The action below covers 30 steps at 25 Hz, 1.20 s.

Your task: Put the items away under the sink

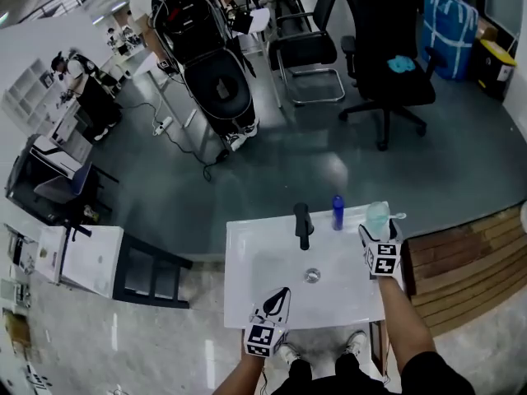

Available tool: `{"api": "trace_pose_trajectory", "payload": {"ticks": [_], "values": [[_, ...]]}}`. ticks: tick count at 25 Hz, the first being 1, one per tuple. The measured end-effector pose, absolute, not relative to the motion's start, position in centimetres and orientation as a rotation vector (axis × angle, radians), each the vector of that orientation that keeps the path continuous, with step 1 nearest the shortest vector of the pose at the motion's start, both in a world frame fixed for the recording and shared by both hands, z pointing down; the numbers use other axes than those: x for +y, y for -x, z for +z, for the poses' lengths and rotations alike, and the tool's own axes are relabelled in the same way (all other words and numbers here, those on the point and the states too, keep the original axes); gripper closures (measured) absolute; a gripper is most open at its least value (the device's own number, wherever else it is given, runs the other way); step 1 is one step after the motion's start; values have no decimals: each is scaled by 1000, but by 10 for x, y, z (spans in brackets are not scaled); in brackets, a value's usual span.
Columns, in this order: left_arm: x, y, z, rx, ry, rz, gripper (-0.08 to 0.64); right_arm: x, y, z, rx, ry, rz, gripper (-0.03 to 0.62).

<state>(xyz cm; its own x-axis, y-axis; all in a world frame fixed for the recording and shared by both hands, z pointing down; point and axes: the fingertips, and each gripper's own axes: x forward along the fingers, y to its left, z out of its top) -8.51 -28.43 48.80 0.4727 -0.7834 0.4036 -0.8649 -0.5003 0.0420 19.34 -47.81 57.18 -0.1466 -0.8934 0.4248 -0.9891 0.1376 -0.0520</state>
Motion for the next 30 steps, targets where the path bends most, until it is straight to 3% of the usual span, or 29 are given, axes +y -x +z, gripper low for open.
{"api": "trace_pose_trajectory", "payload": {"ticks": [7,8,9,16,30], "values": [[-287,90,493,-1418,-2491,534,538,-498,-189,578,-2120,-1836,477,176],[-287,88,493,-1412,-2500,538,538,-498,-190,577,-2114,-1839,468,229],[-287,86,492,-1408,-2505,536,538,-498,-191,577,-2110,-1837,457,241],[-275,99,487,-1430,-2490,531,538,-485,-181,559,-2149,-1802,375,250],[-227,119,463,-1420,-2553,421,538,-361,-133,454,-2329,-1841,100,264]]}}
